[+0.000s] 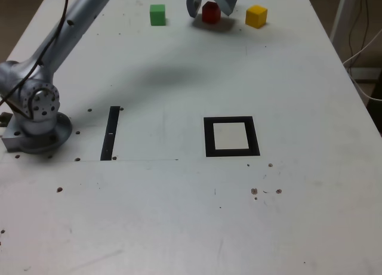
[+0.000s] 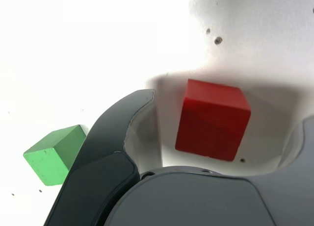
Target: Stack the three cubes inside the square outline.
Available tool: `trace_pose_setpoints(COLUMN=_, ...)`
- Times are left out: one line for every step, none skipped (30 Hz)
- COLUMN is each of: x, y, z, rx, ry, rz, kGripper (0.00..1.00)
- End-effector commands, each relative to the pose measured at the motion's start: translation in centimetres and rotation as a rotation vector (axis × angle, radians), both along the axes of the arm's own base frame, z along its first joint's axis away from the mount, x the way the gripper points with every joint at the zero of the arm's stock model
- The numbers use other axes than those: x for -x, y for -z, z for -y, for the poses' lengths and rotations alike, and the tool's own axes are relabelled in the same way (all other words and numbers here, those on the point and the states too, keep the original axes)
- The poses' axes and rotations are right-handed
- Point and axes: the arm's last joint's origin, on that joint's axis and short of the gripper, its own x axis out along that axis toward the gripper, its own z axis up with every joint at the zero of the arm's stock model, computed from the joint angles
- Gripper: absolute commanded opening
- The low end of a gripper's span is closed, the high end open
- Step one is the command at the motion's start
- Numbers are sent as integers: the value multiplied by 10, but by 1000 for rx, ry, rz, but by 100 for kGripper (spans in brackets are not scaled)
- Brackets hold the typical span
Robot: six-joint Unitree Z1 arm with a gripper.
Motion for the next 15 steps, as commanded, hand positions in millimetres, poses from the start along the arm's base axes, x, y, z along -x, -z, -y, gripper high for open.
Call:
trace_pose_setpoints(x=-2, y=1, z=-1, rx=-10, ry=-5, rz=1, kGripper=83)
trace_pose_setpoints(x=-2, y=1, z=-1, rx=-15, ry=-8, rz=0, kGripper=80)
trace_pose_setpoints(x=-2, y=0, z=0, rx=-18, ry=-11, rz=-1, kGripper=77)
trace_pose_setpoints(x=-2, y=0, z=0, rx=-22, ry=-14, rz=-2, kGripper=73)
trace_pose_setpoints(x=-3, y=0, z=0, rx=-25, ry=-15, rz=-2, kGripper=69)
trace_pose_setpoints(x=-3, y=-1, z=0, rx=-27, ry=-16, rz=-2, kGripper=64)
trace_pose_setpoints(x=-4, y=-1, z=1, rx=-29, ry=-16, rz=-1, kGripper=59)
trace_pose_setpoints(x=-5, y=-1, z=1, rx=-30, ry=-15, rz=-1, kGripper=54)
trace_pose_setpoints(x=-5, y=-1, z=2, rx=-30, ry=-14, rz=0, kGripper=50)
trace_pose_setpoints(x=-6, y=-1, z=2, rx=-30, ry=-12, rz=1, kGripper=47)
trace_pose_setpoints(x=-6, y=-1, z=3, rx=-30, ry=-10, rz=1, kGripper=44)
trace_pose_setpoints(x=-7, y=-1, z=3, rx=-28, ry=-8, rz=1, kGripper=42)
trace_pose_setpoints(x=-7, y=0, z=3, rx=-27, ry=-7, rz=1, kGripper=41)
trace_pose_setpoints(x=-7, y=0, z=4, rx=-26, ry=-6, rz=0, kGripper=41)
trace_pose_setpoints(x=-8, y=0, z=4, rx=-25, ry=-5, rz=-1, kGripper=41)
